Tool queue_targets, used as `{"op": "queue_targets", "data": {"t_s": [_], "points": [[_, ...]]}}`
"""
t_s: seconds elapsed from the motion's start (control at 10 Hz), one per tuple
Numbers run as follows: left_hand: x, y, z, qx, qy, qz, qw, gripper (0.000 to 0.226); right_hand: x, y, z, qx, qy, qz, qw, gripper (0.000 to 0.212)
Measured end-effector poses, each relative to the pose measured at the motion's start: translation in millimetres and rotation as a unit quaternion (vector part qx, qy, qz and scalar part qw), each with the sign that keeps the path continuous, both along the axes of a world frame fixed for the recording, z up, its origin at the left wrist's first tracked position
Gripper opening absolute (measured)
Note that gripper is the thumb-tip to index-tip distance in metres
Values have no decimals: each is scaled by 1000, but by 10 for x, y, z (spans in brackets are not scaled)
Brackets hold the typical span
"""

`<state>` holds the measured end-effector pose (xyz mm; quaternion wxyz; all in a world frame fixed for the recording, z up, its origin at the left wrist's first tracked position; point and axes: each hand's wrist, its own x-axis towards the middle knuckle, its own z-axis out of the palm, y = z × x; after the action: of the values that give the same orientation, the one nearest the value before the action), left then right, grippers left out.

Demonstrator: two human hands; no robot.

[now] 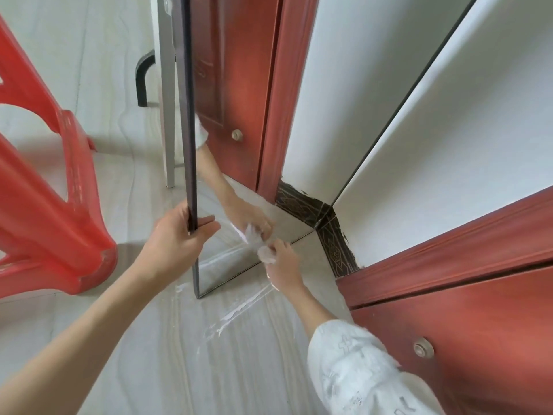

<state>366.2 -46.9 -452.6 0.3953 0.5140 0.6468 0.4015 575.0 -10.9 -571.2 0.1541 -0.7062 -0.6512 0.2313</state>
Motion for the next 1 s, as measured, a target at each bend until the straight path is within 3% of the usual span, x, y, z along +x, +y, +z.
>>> {"op": "queue_targets", "data": {"t_s": [0.1, 0.2, 0.3, 0.4, 0.5, 0.6, 0.7, 0.8, 0.9, 1.0], "points": [[7, 3, -14, 3, -11, 3, 1000, 22, 258, 187, 122, -43, 77, -177, 980, 20], [26, -11, -24, 2, -23, 14, 1000, 21, 489, 586, 593, 100, 107, -397, 906, 36], [29, -27, -13, -5, -25, 23, 999, 15, 669, 1008, 999, 203, 115, -420, 877, 38], [13, -24, -12, -10, -23, 14, 1000, 12, 562, 1127, 1030, 260, 138, -379, 878, 36], [25, -38, 7, -14, -25, 8, 1000, 12, 277, 909, 729, 255, 204, -404, 855, 35], [36, -65, 9, -13, -27, 6, 1000, 14, -30, 488, 260, 154, 255, -401, 866, 27], [35, -64, 13, -12, -31, 1, 999, 9, -76, 81, -53, -43, 290, -301, 907, 22], [28, -59, 5, -9, -26, 1, 1000, 17, 188, 123, 27, -221, 216, -240, 920, 26], [39, -58, 12, -11, -25, -3, 1000, 20, 561, 352, 284, -154, 174, -328, 916, 6], [44, -58, 18, -7, -31, -5, 999, 18, 717, 737, 809, -41, 149, -366, 918, 34]]}}
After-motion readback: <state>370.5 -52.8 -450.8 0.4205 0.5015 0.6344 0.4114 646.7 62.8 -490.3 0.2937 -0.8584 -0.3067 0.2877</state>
